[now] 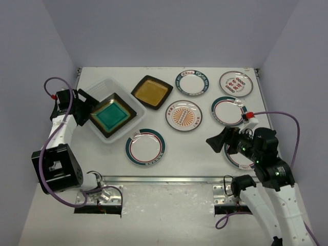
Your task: Place the plates into the plastic bin on the countertop
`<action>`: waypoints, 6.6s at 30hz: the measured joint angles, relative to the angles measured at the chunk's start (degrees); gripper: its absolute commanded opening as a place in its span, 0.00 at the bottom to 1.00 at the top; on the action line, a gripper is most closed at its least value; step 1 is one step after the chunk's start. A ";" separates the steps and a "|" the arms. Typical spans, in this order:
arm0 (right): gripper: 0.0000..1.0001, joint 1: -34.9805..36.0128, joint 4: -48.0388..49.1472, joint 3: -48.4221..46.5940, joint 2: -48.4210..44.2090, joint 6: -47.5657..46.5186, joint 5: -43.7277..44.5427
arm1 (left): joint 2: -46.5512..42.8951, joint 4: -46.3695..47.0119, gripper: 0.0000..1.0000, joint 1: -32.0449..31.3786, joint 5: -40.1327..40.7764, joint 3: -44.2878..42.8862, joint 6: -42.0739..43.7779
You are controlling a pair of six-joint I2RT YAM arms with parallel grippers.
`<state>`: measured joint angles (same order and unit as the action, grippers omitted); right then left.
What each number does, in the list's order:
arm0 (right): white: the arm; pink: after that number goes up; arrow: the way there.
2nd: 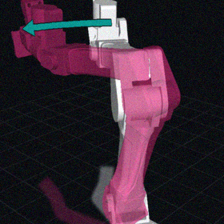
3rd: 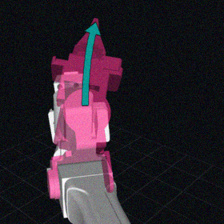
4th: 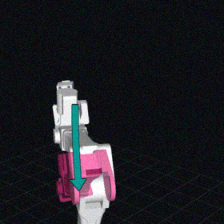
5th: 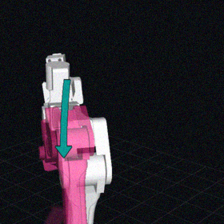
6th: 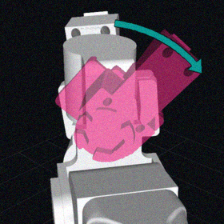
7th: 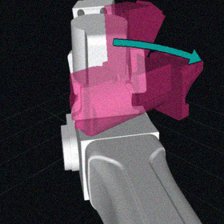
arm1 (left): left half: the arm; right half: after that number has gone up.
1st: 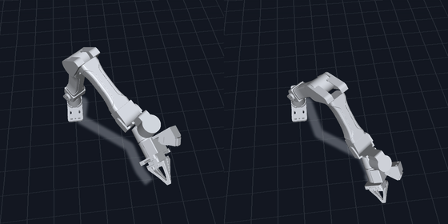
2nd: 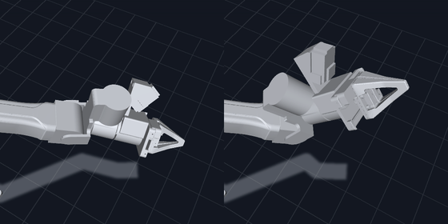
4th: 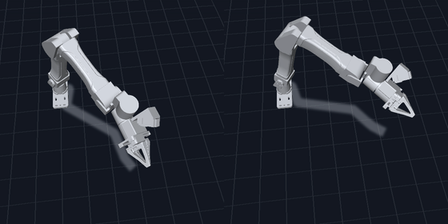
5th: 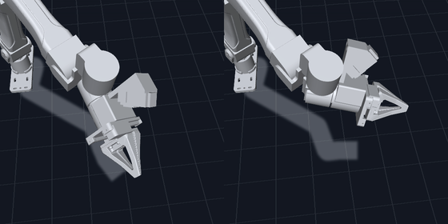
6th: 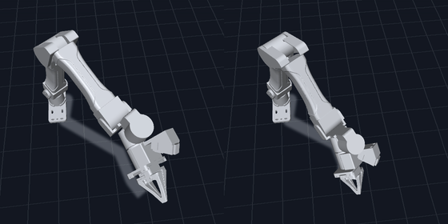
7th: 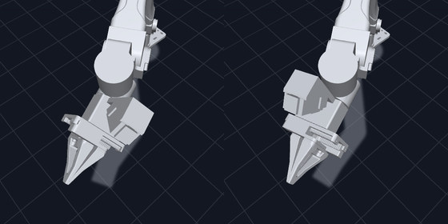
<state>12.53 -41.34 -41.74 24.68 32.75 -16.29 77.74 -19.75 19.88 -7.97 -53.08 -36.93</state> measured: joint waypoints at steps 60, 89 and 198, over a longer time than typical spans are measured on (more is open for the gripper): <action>0.25 6.71 26.65 -81.00 125.82 26.28 1.89 | -47.50 0.25 1.00 -7.17 -9.50 17.29 11.00; 0.00 3.27 57.24 -60.36 119.31 46.13 -7.11 | -46.89 0.25 1.00 -7.21 -10.27 17.29 11.00; 0.77 35.46 43.71 -58.94 106.91 53.13 21.94 | -57.59 -10.51 1.00 -7.04 17.42 13.01 6.02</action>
<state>48.00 2.38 -100.67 131.59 85.88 5.65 20.14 -30.26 12.84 9.45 -40.07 -30.92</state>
